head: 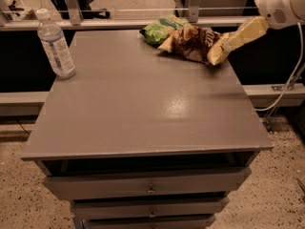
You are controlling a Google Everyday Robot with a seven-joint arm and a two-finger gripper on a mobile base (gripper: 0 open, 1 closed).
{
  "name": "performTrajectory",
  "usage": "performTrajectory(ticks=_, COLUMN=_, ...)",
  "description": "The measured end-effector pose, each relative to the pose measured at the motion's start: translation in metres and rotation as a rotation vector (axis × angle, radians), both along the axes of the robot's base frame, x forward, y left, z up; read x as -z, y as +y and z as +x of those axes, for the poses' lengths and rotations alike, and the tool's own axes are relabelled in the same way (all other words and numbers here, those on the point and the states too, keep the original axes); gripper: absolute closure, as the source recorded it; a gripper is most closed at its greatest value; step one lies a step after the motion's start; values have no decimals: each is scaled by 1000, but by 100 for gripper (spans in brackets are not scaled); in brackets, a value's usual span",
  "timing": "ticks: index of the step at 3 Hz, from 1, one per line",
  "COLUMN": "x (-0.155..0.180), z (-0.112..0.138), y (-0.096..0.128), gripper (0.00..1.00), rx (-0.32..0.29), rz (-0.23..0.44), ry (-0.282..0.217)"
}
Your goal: Move brown chip bag near green rice chip bag
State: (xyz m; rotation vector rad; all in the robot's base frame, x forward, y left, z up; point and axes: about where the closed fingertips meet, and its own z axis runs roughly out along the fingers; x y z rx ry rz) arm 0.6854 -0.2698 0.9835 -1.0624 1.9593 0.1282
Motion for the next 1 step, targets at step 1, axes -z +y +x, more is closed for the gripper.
performTrajectory(ticks=1, x=-14, z=-58, y=-46, gripper=0, rx=-52, rz=80, ry=-39)
